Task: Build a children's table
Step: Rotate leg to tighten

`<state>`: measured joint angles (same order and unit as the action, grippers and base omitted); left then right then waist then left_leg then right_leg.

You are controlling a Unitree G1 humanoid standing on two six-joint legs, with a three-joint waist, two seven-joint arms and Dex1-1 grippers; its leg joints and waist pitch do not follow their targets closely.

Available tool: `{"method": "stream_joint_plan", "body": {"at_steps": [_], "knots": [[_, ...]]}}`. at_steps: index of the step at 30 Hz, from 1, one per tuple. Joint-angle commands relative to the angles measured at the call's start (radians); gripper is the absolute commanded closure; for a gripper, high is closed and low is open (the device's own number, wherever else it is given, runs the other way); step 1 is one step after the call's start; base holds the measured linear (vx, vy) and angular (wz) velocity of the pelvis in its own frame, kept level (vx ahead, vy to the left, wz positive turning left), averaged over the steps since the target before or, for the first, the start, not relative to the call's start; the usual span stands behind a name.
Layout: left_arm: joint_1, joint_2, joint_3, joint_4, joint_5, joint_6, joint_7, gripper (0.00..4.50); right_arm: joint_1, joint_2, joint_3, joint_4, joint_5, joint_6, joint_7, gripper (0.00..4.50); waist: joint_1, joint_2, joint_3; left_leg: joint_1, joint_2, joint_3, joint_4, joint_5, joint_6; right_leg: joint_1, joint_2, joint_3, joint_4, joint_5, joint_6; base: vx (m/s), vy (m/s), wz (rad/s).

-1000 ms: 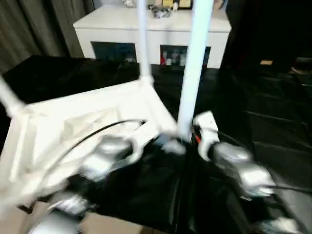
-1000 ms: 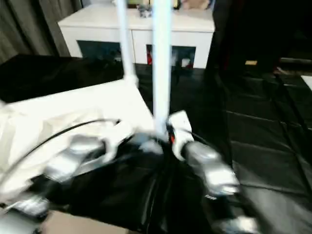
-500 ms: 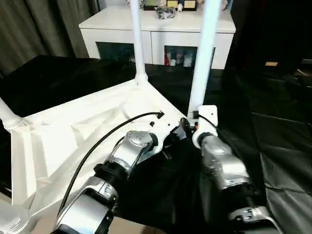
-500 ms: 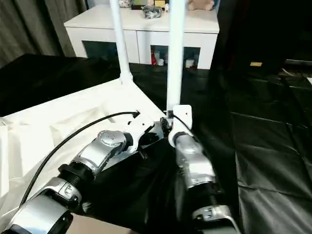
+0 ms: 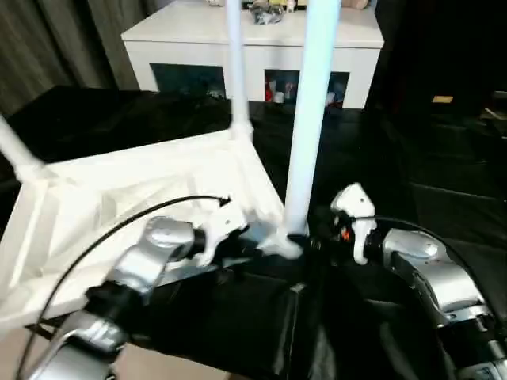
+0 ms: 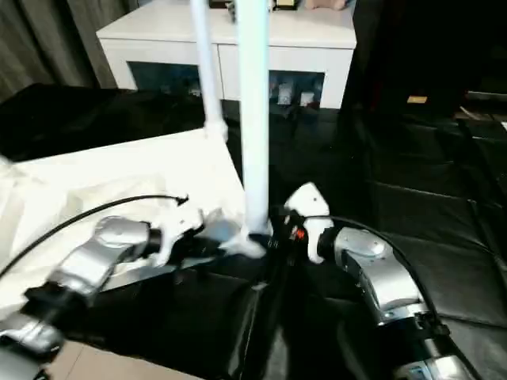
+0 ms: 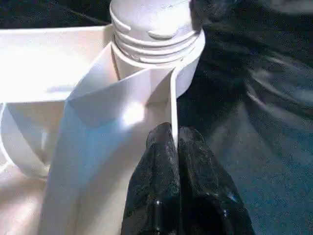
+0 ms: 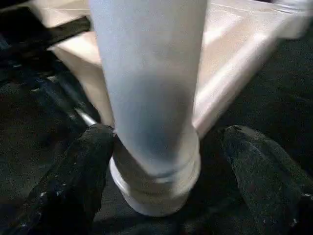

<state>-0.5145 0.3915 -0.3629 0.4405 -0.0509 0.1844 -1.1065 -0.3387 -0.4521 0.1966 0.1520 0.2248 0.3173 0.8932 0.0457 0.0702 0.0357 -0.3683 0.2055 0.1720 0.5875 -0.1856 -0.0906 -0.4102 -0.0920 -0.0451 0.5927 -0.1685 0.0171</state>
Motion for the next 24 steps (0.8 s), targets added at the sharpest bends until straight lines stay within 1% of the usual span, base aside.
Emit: {"method": "stream_joint_plan", "body": {"at_steps": [1, 2, 3, 4, 6, 8, 9, 11, 12, 13, 17, 18, 19, 21, 23, 24], "knots": [[0.017, 0.036, -0.013, -0.067, -0.027, 0.03, -0.073, 4.5, 0.017, -0.037, 0.03, -0.057, 0.022, 0.005, 0.076, 0.66, 0.006, -0.012, -0.057, 0.003, 0.015, 0.004, -0.071, -0.229, 0.071, 0.058, -0.031, 0.024, -0.056, -0.148, -0.264, 0.0, 0.0, 0.0], [0.022, 0.043, -0.011, -0.079, -0.028, 0.032, -0.082, 4.5, 0.02, -0.046, 0.035, -0.069, 0.027, 0.012, 0.094, 0.66, 0.007, -0.011, -0.057, 0.004, 0.014, 0.005, -0.071, -0.231, 0.071, 0.056, -0.032, 0.024, -0.058, -0.156, -0.262, 0.0, 0.0, 0.0], [0.026, 0.05, -0.009, -0.089, -0.031, 0.036, -0.09, 4.5, 0.022, -0.052, 0.043, -0.076, 0.026, 0.013, 0.107, 0.66, 0.007, -0.014, -0.055, 0.004, 0.014, 0.006, -0.072, -0.241, 0.068, 0.054, -0.031, 0.024, -0.06, -0.176, -0.26, 0.0, 0.0, 0.0], [0.033, 0.061, -0.007, -0.108, -0.036, 0.045, -0.102, 4.5, 0.023, -0.059, 0.056, -0.078, 0.012, 0.006, 0.123, 0.66, 0.01, -0.016, -0.054, 0.005, 0.015, 0.005, -0.073, -0.246, 0.062, 0.053, -0.032, 0.025, -0.06, -0.194, -0.255, 0.0, 0.0, 0.0], [0.038, 0.066, -0.007, -0.12, -0.04, 0.052, -0.108, 4.5, 0.021, -0.059, 0.068, -0.072, -0.004, -0.005, 0.129, 0.66, 0.01, -0.015, -0.054, 0.004, 0.014, 0.005, -0.073, -0.244, 0.056, 0.052, -0.032, 0.025, -0.06, -0.208, -0.248, 0.0, 0.0, 0.0], [0.041, 0.068, -0.008, -0.126, -0.042, 0.054, -0.109, 4.5, 0.019, -0.053, 0.076, -0.063, -0.017, -0.015, 0.135, 0.66, 0.011, -0.018, -0.055, 0.004, 0.013, 0.005, -0.072, -0.236, 0.05, 0.052, -0.031, 0.026, -0.059, -0.201, -0.246, 0.0, 0.0, 0.0], [0.043, 0.066, -0.008, -0.129, -0.04, 0.056, -0.106, 4.5, 0.016, -0.047, 0.078, -0.054, -0.024, -0.021, 0.128, 0.66, 0.011, -0.016, -0.055, 0.004, 0.013, 0.005, -0.072, -0.234, 0.049, 0.052, -0.031, 0.026, -0.059, -0.198, -0.245, 0.0, 0.0, 0.0], [0.045, 0.063, -0.007, -0.136, -0.038, 0.063, -0.1, 4.5, 0.007, -0.038, 0.085, -0.045, -0.026, -0.023, 0.118, 0.66, 0.011, -0.016, -0.056, 0.003, 0.012, 0.005, -0.071, -0.224, 0.05, 0.052, -0.031, 0.026, -0.057, -0.184, -0.247, 0.0, 0.0, 0.0], [0.046, 0.062, -0.007, -0.137, -0.038, 0.064, -0.099, 4.5, 0.006, -0.037, 0.085, -0.045, -0.025, -0.023, 0.117, 0.66, 0.011, -0.017, -0.057, 0.004, 0.012, 0.005, -0.069, -0.214, 0.052, 0.053, -0.03, 0.026, -0.056, -0.169, -0.249, 0.0, 0.0, 0.0], [0.046, 0.061, -0.005, -0.14, -0.036, 0.068, -0.097, 4.5, 0.003, -0.034, 0.086, -0.043, -0.023, -0.019, 0.117, 0.66, 0.012, -0.016, -0.058, 0.004, 0.011, 0.006, -0.068, -0.204, 0.055, 0.054, -0.03, 0.026, -0.055, -0.154, -0.252, 0.0, 0.0, 0.0], [0.046, 0.06, -0.004, -0.143, -0.033, 0.072, -0.096, 4.5, -0.004, -0.025, 0.084, -0.033, -0.024, -0.015, 0.112, 0.66, 0.012, -0.016, -0.059, 0.003, 0.01, 0.006, -0.067, -0.196, 0.061, 0.055, -0.03, 0.025, -0.053, -0.138, -0.257, 0.0, 0.0, 0.0], [0.046, 0.06, -0.004, -0.143, -0.033, 0.073, -0.096, 4.5, -0.004, -0.024, 0.084, -0.031, -0.023, -0.012, 0.111, 0.93, 0.012, -0.016, -0.058, 0.003, 0.01, 0.006, -0.067, -0.197, 0.061, 0.056, -0.03, 0.025, -0.053, -0.142, -0.257, 0.0, 0.0, 0.0], [0.045, 0.061, -0.004, -0.144, -0.033, 0.075, -0.096, 4.5, -0.005, -0.023, 0.083, -0.027, -0.024, -0.011, 0.111, 1.01, 0.012, -0.016, -0.058, 0.003, 0.01, 0.006, -0.067, -0.202, 0.06, 0.055, -0.029, 0.024, -0.054, -0.148, -0.258, 0.0, 0.0, 0.0], [0.045, 0.062, -0.004, -0.145, -0.032, 0.076, -0.096, 4.5, -0.004, -0.022, 0.083, -0.025, -0.025, -0.01, 0.111, 1.01, 0.012, -0.017, -0.059, 0.003, 0.01, 0.006, -0.066, -0.203, 0.058, 0.056, -0.029, 0.025, -0.054, -0.152, -0.256, 0.0, 0.0, 0.0], [0.045, 0.064, -0.003, -0.145, -0.031, 0.079, -0.096, 4.5, -0.004, -0.02, 0.081, -0.02, -0.03, -0.011, 0.112, 1.35, 0.012, -0.016, -0.059, 0.003, 0.01, 0.005, -0.066, -0.197, 0.059, 0.056, -0.029, 0.025, -0.053, -0.144, -0.257, 0.0, 0.0, 0.0], [0.045, 0.065, -0.003, -0.145, -0.031, 0.08, -0.097, 4.5, -0.003, -0.019, 0.079, -0.019, -0.028, -0.009, 0.112, 1.35, 0.012, -0.016, -0.06, 0.003, 0.01, 0.005, -0.065, -0.193, 0.06, 0.057, -0.029, 0.024, -0.052, -0.137, -0.257, 0.0, 0.0, 0.0]]}}
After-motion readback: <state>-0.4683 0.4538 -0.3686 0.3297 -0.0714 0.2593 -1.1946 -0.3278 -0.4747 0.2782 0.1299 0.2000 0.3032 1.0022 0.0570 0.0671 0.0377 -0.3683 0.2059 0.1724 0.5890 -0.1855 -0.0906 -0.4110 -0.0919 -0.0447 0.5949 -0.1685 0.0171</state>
